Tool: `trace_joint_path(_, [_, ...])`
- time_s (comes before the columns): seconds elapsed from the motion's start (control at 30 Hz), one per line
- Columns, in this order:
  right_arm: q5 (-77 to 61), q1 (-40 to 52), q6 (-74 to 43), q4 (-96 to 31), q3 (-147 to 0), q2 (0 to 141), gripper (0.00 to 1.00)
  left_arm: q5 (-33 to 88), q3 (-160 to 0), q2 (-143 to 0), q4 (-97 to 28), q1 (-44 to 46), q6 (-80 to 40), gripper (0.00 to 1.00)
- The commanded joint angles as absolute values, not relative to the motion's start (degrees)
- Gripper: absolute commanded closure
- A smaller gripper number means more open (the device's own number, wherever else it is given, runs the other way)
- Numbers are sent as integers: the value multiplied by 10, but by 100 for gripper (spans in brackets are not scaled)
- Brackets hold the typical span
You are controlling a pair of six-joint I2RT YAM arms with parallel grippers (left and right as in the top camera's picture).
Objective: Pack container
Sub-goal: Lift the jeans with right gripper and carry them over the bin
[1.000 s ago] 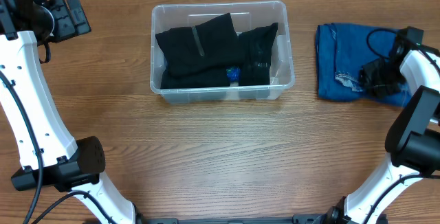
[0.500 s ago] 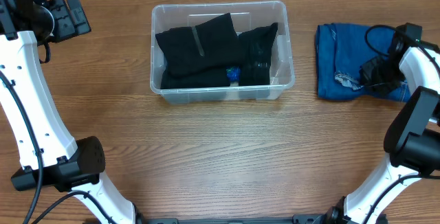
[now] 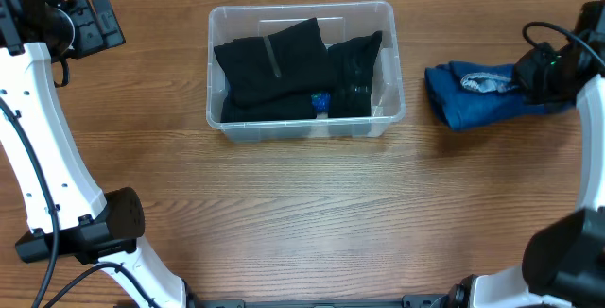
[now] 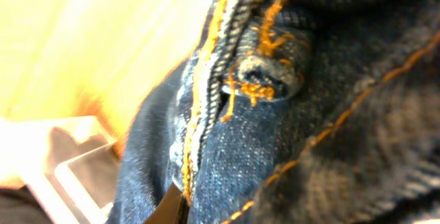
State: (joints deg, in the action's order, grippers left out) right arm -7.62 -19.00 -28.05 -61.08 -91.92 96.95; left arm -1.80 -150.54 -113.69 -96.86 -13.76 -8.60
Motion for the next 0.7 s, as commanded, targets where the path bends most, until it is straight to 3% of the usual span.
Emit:
trace_joint_path(0.0, [-117,-177,-265,-584,-950,882,96,-20,-1505,-1126,-968,-139,-88,0])
trace_joint_path(0.4, [-114,-39,-299,-541,-950,734,96,-20,-1504,-1126,-968,-139,-88,0])
trace_joint_path(0.67, [-64,74,-391,-489,-950,729,96,-20,-1505,-1126,-968,-139,-88,0])
